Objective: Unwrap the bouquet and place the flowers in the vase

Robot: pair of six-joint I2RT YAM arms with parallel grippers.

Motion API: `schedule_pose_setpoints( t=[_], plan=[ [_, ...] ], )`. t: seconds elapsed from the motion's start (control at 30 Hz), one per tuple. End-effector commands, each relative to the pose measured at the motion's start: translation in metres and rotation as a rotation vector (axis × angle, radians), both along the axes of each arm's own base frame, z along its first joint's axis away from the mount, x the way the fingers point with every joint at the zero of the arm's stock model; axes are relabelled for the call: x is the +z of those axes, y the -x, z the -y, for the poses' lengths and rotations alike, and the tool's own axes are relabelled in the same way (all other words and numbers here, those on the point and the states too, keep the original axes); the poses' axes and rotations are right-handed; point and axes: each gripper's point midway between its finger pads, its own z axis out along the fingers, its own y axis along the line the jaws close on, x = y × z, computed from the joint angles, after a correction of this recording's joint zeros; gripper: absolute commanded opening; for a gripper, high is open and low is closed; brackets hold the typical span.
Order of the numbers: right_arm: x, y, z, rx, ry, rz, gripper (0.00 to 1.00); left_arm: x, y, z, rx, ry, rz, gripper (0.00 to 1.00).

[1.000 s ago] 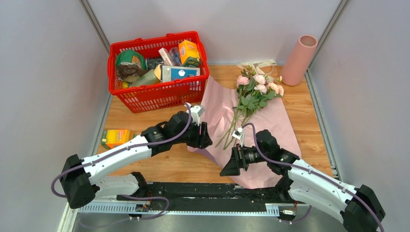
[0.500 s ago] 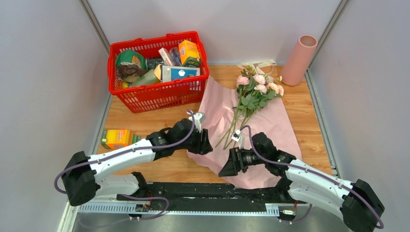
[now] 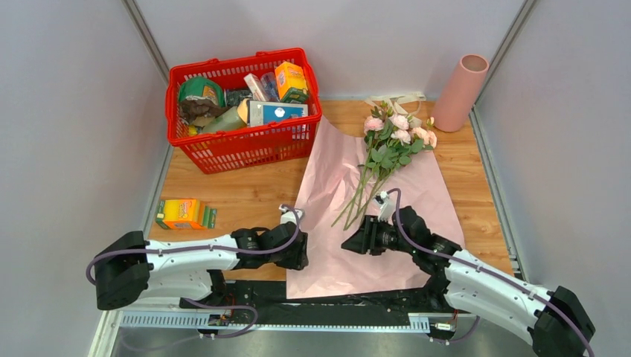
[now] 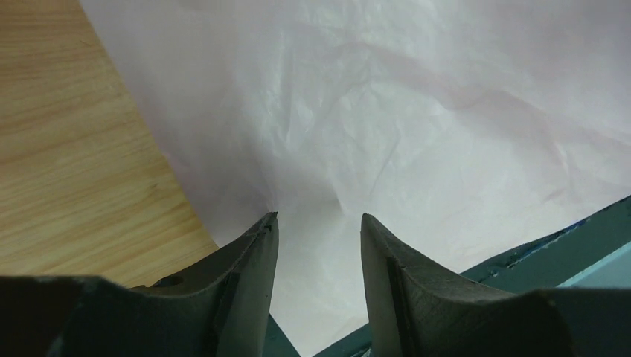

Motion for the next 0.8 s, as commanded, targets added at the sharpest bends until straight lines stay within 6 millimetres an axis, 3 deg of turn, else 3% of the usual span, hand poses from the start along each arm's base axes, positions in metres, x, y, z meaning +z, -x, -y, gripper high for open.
schedule_pose_setpoints(
  t=[0.0,0.2,0.37,0.47,0.6,0.77],
  plan=[
    [-0.025,-0.006,0.011,-0.075,0.061,-0.023,0.42,0.037,-0.028,0.013,0.105,0.087,0.124,0.53],
    [-0.058,0.002,0.024,-0.108,0.119,-0.082,0.32,0.089,-0.08,0.033,0.135,0.047,0.333,0.55],
    [-0.07,0.005,0.031,-0.143,0.131,-0.114,0.31,0.108,-0.126,0.057,0.123,-0.053,0.401,0.56],
    [-0.082,0.009,0.038,-0.176,0.133,-0.151,0.33,0.1,-0.155,0.058,0.158,-0.139,0.393,0.56],
    [-0.086,0.014,0.042,-0.195,0.113,-0.168,0.33,0.077,-0.182,0.038,0.212,-0.264,0.368,0.56],
    [-0.08,0.011,0.044,-0.219,0.092,-0.149,0.33,0.039,-0.189,0.018,0.23,-0.344,0.322,0.56]
  ],
)
